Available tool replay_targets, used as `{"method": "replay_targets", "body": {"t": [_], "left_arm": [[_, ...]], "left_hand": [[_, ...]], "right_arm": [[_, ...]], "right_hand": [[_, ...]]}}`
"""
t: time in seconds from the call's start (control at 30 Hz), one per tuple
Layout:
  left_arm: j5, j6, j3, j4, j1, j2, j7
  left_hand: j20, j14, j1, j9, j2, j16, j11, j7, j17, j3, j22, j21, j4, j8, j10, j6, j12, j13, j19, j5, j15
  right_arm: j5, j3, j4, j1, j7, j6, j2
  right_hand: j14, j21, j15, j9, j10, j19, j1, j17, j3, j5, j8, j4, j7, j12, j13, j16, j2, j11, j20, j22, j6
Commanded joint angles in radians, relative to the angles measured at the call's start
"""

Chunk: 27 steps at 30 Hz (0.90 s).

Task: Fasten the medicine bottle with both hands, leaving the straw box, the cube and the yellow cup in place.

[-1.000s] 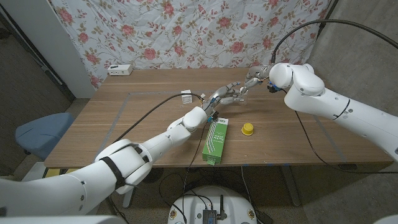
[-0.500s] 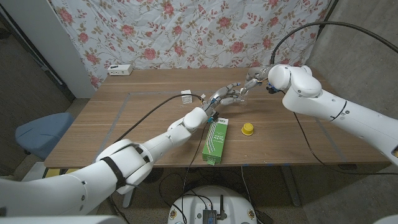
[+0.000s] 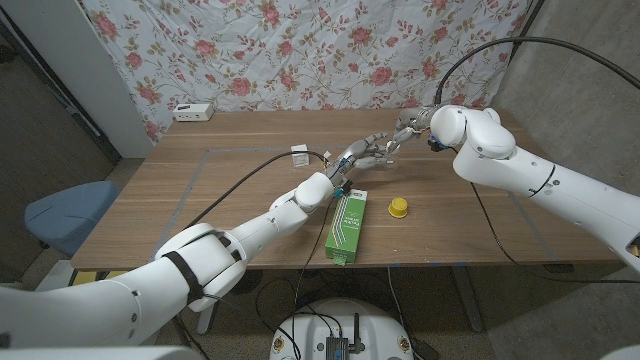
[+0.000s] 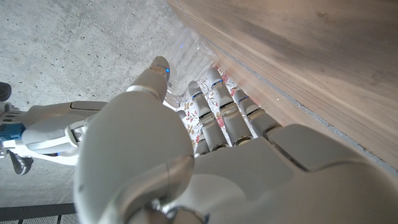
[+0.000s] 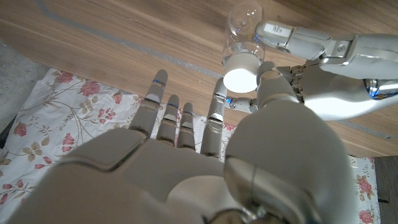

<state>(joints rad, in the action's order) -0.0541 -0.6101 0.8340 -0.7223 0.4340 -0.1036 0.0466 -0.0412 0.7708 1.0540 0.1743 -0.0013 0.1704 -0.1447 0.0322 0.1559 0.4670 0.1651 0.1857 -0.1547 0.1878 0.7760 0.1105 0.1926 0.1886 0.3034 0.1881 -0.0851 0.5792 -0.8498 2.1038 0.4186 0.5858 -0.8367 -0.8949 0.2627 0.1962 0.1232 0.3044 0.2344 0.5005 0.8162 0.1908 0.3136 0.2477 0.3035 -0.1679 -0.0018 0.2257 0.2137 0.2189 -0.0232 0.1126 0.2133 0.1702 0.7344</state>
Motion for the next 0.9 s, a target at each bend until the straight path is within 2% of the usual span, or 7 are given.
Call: {"method": "replay_targets", "body": {"t": [0.03,0.3,0.6,0.9], "left_arm": [[-0.001,0.005,-0.001,-0.014,0.008,-0.005,0.004],[-0.002,0.007,-0.002,-0.017,0.009,-0.007,0.002],[-0.003,0.004,-0.002,-0.012,0.008,-0.005,0.001],[-0.004,0.002,-0.001,-0.011,0.008,-0.003,-0.003]], "left_hand": [[-0.132,0.012,-0.009,0.004,0.003,0.003,0.0,-0.004,0.004,0.005,0.002,0.001,0.003,0.001,0.007,0.004,0.004,0.002,0.012,0.005,-0.11],[-0.132,0.012,-0.01,0.004,0.003,0.002,-0.001,-0.005,0.003,0.006,0.002,0.001,0.004,0.001,0.005,0.005,0.003,0.002,0.012,0.005,-0.108],[-0.132,0.011,-0.011,0.004,0.003,0.002,0.0,-0.006,0.003,0.007,0.002,0.001,0.004,0.001,0.007,0.005,0.004,0.002,0.012,0.005,-0.108],[-0.132,0.01,-0.012,0.004,0.002,0.001,-0.003,-0.006,0.003,0.008,0.002,0.001,0.004,0.001,0.004,0.005,0.003,0.002,0.011,0.005,-0.107]], "right_arm": [[0.003,0.001,-0.002,0.012,-0.012,-0.006,0.005],[0.014,-0.003,0.0,0.017,-0.022,-0.016,0.008],[0.024,-0.002,0.003,0.028,-0.043,-0.023,0.008],[0.023,0.005,0.007,0.039,-0.055,-0.019,0.005]], "right_hand": [[0.009,0.007,-0.004,0.002,0.009,0.008,0.009,0.003,0.006,-0.003,0.006,0.004,0.0,0.005,0.002,0.004,0.001,-0.003,-0.001,0.003,0.008],[0.015,0.007,-0.007,0.003,0.014,0.012,0.013,0.003,0.006,-0.004,0.007,0.004,0.0,0.005,0.001,0.005,0.001,-0.005,-0.001,0.003,0.012],[0.037,0.01,-0.024,0.007,0.043,0.039,0.032,0.003,0.011,-0.006,0.033,0.004,-0.012,0.008,0.001,0.01,0.005,-0.014,-0.004,0.002,0.081],[0.048,0.009,-0.035,0.005,0.061,0.049,0.038,0.004,0.01,-0.008,0.045,0.006,-0.02,0.01,0.0,0.012,0.007,-0.019,-0.007,0.002,0.121]]}}
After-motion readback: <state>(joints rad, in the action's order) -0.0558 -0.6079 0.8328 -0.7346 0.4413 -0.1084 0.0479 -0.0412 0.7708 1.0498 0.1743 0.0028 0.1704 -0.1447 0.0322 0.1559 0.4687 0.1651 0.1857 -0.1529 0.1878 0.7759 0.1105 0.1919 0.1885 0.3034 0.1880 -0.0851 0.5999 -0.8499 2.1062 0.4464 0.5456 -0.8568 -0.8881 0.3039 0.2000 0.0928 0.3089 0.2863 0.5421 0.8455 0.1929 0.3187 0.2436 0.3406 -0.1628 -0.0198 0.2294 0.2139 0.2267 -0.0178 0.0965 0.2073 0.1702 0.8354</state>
